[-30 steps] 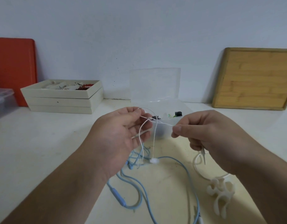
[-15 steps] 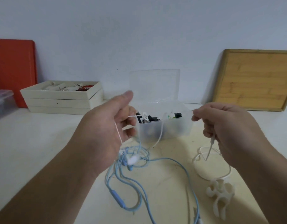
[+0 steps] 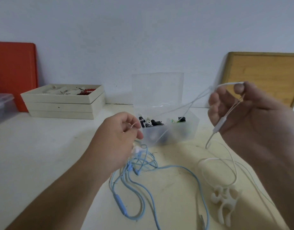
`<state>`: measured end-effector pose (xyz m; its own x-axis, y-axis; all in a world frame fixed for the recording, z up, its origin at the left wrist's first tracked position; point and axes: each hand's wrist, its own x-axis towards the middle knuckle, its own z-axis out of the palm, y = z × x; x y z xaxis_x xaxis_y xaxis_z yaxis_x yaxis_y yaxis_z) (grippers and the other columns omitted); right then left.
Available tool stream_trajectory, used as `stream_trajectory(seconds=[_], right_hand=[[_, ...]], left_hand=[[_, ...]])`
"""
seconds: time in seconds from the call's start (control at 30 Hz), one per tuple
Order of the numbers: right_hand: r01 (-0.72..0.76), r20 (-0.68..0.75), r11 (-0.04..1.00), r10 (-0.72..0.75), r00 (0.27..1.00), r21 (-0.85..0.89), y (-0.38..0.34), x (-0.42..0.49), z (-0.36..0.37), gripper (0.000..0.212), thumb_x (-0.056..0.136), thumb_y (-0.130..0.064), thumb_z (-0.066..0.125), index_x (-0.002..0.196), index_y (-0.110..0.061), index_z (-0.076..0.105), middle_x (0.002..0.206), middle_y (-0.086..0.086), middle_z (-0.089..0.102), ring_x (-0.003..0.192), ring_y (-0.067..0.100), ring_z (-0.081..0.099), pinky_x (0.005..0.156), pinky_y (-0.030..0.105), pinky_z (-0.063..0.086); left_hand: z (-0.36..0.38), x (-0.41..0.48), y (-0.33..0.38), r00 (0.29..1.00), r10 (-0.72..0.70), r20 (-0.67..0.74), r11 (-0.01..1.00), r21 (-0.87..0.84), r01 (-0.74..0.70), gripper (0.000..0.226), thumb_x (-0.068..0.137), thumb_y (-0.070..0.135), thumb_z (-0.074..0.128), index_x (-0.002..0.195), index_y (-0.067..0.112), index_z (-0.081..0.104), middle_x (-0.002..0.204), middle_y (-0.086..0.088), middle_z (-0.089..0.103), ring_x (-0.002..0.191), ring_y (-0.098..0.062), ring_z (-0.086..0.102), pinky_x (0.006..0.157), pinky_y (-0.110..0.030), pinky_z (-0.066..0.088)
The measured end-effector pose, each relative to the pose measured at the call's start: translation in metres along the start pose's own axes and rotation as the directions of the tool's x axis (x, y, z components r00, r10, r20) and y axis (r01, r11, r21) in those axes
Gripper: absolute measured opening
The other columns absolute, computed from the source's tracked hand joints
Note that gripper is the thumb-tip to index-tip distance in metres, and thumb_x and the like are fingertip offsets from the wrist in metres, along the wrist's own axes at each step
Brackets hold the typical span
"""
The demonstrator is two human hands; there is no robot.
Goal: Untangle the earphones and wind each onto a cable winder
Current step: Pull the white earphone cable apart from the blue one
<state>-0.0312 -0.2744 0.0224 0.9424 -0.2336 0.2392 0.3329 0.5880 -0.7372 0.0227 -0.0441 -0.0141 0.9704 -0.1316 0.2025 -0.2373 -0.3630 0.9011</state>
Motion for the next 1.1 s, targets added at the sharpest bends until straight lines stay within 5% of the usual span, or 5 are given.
stream_trajectory(seconds=[0.23,0.47,0.87,0.97,1.1], right_hand=[[0.0,0.146,0.999,0.005,0.989,-0.033,-0.005,-0.005,0.004,0.028,0.095,-0.031,0.042,0.069,-0.021,0.046,0.087,0.002,0.072,0.102,0.026,0.071,0.085,0.039,0.058],[-0.003,0.271,0.999,-0.01,0.963,0.045,-0.004,0.0,-0.004,0.029,0.094,-0.031,0.046,0.067,-0.02,0.052,0.1,0.004,0.073,0.12,0.031,0.063,0.096,0.047,0.052],[-0.091,0.251,0.957,0.162,0.954,-0.274,0.003,-0.008,0.007,0.03,0.083,-0.022,0.043,0.054,-0.016,0.051,0.091,0.018,0.072,0.084,0.037,0.072,0.08,0.045,0.06],[-0.119,0.249,0.89,0.249,0.936,-0.44,0.009,-0.014,0.011,0.024,0.077,-0.017,0.044,0.054,-0.013,0.047,0.092,0.024,0.071,0.067,0.037,0.069,0.066,0.039,0.059],[-0.141,0.273,0.859,0.306,0.912,-0.493,0.015,-0.017,0.014,0.019,0.073,-0.013,0.053,0.055,-0.012,0.045,0.092,0.023,0.071,0.058,0.036,0.066,0.057,0.033,0.055]], left_hand=[[0.008,-0.006,0.004,0.984,-0.046,0.173,0.974,-0.212,0.083,0.042,0.104,0.037,0.045,0.073,0.012,0.061,0.087,-0.003,0.076,0.088,-0.021,0.072,0.091,-0.042,0.057],[0.018,-0.01,-0.018,0.974,0.097,0.204,0.916,0.365,-0.168,0.03,0.082,0.017,0.073,0.085,0.031,0.047,0.08,0.009,0.059,0.052,-0.003,0.051,0.052,-0.015,0.043],[-0.008,0.001,-0.018,0.998,0.052,0.045,0.751,0.657,-0.069,0.044,0.08,-0.003,0.057,0.098,0.037,0.057,0.102,0.015,0.06,0.084,-0.006,0.057,0.077,-0.024,0.048],[-0.004,0.0,-0.004,0.974,0.224,-0.017,0.915,0.349,-0.204,0.034,0.084,0.001,0.061,0.095,0.032,0.068,0.087,0.015,0.062,0.064,0.0,0.055,0.059,-0.008,0.039],[0.01,-0.012,0.012,0.938,0.313,0.149,0.927,-0.264,-0.267,0.02,0.077,0.031,0.073,0.096,0.025,0.074,0.092,0.004,0.075,0.084,-0.009,0.068,0.074,-0.019,0.054]])
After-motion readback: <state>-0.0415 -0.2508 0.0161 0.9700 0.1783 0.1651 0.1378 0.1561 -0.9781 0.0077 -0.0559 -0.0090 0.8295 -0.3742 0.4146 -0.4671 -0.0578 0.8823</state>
